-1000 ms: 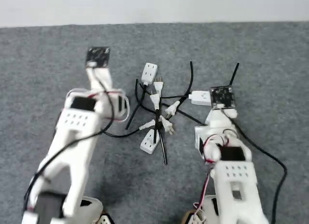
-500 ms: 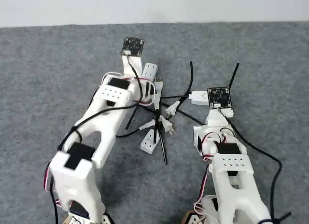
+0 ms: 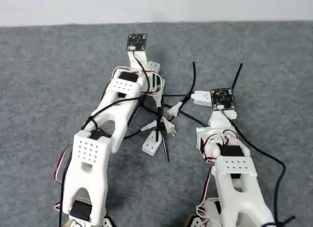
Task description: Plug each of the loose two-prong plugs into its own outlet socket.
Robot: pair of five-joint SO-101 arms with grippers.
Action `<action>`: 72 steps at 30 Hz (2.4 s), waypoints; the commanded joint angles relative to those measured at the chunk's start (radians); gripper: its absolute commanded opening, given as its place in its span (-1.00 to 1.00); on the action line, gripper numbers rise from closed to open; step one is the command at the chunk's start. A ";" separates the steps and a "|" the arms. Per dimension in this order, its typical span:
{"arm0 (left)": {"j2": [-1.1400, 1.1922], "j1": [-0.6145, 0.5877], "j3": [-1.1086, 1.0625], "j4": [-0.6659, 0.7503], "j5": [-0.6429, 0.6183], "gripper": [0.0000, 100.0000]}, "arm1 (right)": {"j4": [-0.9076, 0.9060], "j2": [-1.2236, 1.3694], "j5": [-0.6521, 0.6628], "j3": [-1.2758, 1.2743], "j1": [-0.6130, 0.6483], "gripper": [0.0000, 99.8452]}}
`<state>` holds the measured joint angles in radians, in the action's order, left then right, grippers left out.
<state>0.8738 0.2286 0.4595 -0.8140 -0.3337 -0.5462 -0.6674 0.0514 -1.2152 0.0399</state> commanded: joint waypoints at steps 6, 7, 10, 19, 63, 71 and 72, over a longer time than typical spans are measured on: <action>0.005 -0.020 0.064 -0.018 0.091 -0.62 | 0.015 -0.004 -0.008 0.012 -0.002 -0.61; 0.006 -0.020 0.064 -0.037 0.141 -0.63 | 0.015 -0.004 -0.008 0.012 -0.002 -0.61; 0.009 -0.021 0.064 -0.078 0.238 -0.65 | 0.015 -0.004 -0.008 0.012 -0.002 -0.61; 0.009 -0.043 0.028 -0.087 0.273 -0.98 | 0.015 -0.004 -0.008 0.012 -0.002 -0.61; -1.490 -0.017 -1.586 0.087 0.097 -0.97 | 0.019 -0.001 -0.008 0.012 -0.002 -0.61; -1.613 0.011 -1.546 0.068 0.180 -0.59 | 0.016 0.001 -0.008 0.012 -0.002 -0.61; -1.596 0.026 -1.529 0.069 0.175 -0.49 | 0.016 0.001 -0.008 0.012 -0.002 -0.61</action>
<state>-0.7127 0.2209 -1.1485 -0.7603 -0.1726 -0.5462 -0.6674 0.0514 -1.2152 0.0414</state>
